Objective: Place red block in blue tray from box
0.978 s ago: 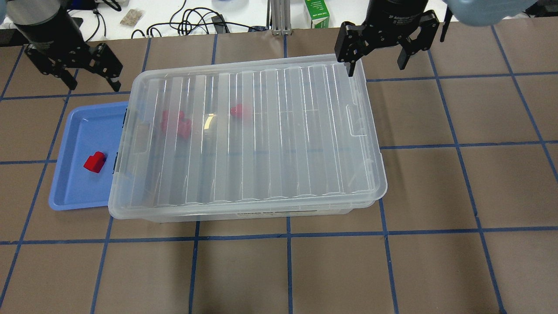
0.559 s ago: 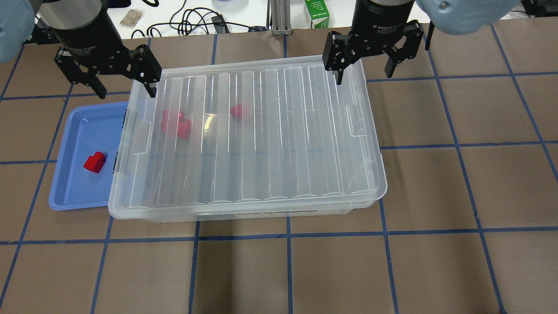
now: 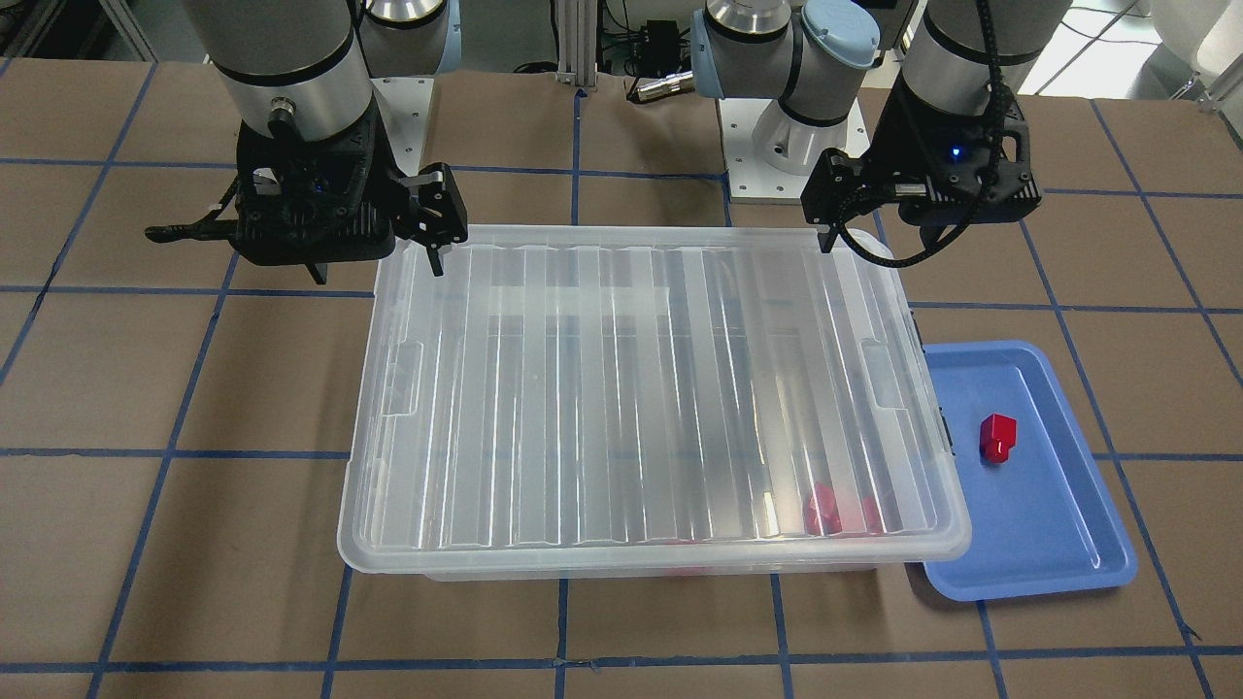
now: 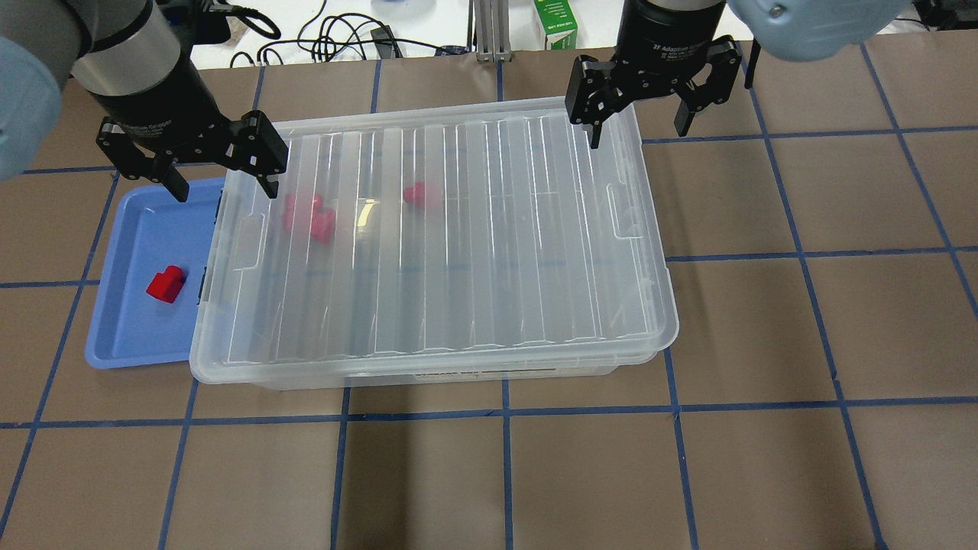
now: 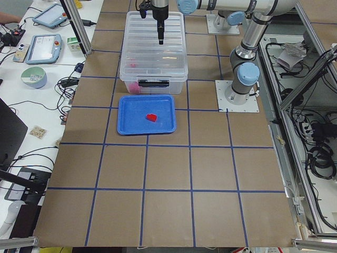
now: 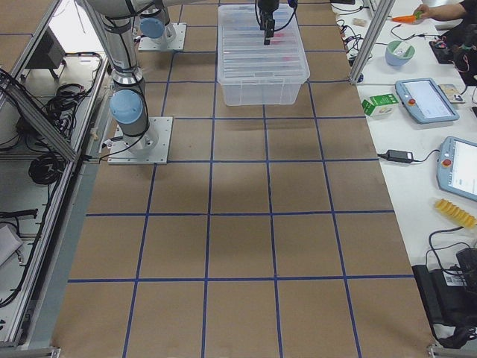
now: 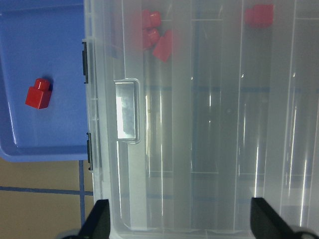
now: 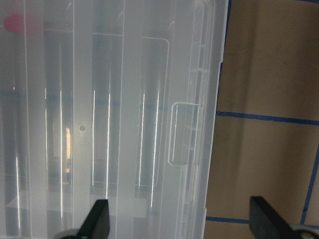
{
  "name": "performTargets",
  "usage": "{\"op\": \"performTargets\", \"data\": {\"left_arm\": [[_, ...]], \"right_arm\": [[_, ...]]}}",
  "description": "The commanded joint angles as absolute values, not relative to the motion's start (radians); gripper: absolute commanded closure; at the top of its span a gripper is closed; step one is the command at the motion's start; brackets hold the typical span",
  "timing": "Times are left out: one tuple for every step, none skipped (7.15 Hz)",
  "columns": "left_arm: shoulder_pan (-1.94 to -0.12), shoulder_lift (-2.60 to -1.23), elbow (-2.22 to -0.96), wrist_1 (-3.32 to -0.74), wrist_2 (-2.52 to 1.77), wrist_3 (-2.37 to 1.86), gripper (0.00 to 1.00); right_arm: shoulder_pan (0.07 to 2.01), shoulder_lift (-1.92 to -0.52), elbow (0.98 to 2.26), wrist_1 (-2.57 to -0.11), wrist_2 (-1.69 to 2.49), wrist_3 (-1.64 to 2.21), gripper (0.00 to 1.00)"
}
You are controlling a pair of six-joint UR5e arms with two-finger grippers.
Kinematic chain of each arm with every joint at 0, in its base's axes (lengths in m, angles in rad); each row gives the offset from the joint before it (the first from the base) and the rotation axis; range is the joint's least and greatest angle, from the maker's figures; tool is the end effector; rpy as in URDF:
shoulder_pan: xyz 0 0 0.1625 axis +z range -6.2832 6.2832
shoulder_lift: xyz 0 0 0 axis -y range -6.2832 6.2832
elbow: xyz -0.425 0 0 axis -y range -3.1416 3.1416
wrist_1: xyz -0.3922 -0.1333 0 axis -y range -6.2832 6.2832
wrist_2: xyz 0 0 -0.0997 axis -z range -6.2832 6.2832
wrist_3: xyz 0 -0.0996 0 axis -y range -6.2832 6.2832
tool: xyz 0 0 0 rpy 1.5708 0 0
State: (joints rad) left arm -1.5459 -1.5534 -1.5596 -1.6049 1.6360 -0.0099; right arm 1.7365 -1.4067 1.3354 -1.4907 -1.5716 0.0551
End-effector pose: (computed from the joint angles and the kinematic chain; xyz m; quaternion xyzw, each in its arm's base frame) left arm -0.1147 -0.4868 0.4987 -0.0173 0.9993 0.0030 0.0326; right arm 0.2237 -0.5298 0.5093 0.0553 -0.9985 -0.0043 0.0009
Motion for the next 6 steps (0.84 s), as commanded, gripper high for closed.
{"op": "performTargets", "data": {"left_arm": [[-1.548,-1.549,-1.571,-1.589,1.637,-0.018,0.0],[-1.549,-1.545,-1.574,-1.589,1.637,-0.018,0.0],[-1.549,-1.549,-1.571,-1.585,1.635,-0.018,0.0],[-1.549,-1.568,-1.554,-1.585,1.649,-0.015,0.0],[-1.551,-1.571,-1.549,-1.585,1.692,-0.017,0.0],[-1.549,-1.566,-1.549,-1.586,1.69,-0.017,0.0]], "right_arm": [[1.736,-1.408,1.336,-1.489,-1.577,0.055,0.0],[1.736,-1.408,1.336,-1.489,-1.575,0.055,0.0],[1.736,-1.407,1.336,-1.491,-1.575,0.055,0.0],[1.736,-1.407,1.336,-1.491,-1.575,0.055,0.0],[1.736,-1.407,1.336,-1.49,-1.578,0.055,0.0],[1.736,-1.41,1.336,-1.488,-1.583,0.055,0.0]]}}
